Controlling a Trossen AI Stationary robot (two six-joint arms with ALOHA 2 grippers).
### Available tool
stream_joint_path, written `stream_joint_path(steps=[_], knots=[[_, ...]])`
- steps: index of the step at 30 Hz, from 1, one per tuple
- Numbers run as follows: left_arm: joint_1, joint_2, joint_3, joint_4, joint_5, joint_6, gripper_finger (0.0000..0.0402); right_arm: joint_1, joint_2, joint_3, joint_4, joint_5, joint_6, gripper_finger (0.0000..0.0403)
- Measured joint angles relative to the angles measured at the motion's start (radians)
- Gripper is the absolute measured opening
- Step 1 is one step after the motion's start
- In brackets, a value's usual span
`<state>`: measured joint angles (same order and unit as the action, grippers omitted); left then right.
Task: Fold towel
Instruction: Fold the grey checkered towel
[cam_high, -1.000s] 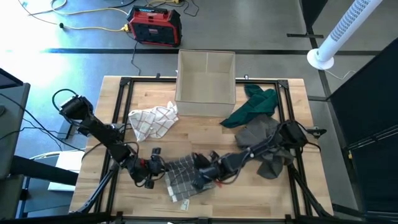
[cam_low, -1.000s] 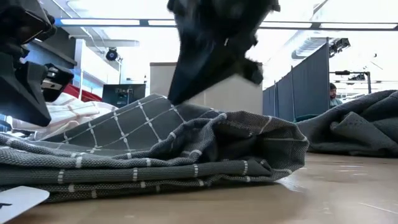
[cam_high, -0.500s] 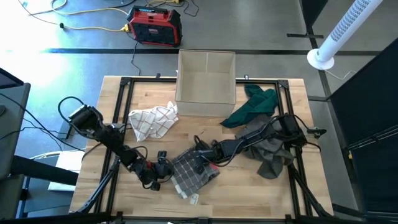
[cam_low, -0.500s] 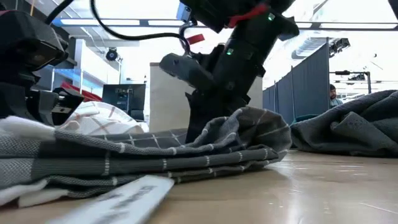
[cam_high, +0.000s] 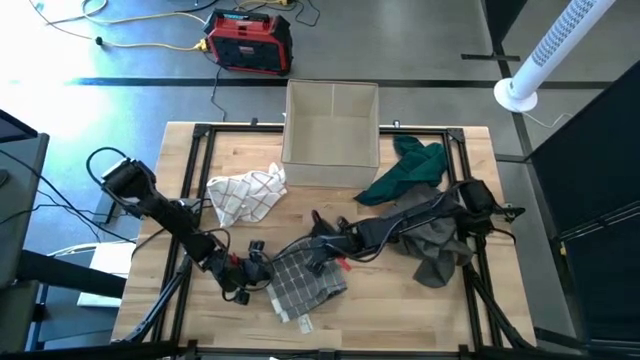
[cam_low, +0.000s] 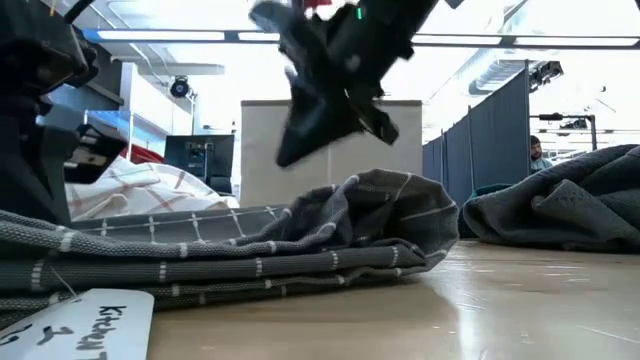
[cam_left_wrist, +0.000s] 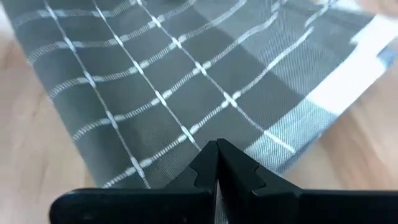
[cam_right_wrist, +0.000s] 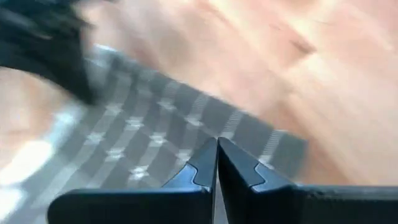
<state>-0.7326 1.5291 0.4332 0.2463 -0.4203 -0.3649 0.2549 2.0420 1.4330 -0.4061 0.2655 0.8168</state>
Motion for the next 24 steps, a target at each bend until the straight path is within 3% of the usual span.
stream_joint_path(steps=[4, 13, 24], knots=[[0.000, -0.034, 0.000, -0.046, -0.004, 0.001, 0.0000, -0.012, -0.015, 0.000, -0.026, 0.030, -0.010, 0.0000], [-0.001, -0.037, 0.003, -0.137, -0.013, -0.050, 0.0000, -0.014, -0.001, -0.155, 0.051, 0.012, 0.088, 0.0000], [-0.001, -0.074, 0.002, -0.181, -0.001, -0.043, 0.0000, 0.135, -0.035, -0.016, 0.011, 0.061, 0.053, 0.0000]])
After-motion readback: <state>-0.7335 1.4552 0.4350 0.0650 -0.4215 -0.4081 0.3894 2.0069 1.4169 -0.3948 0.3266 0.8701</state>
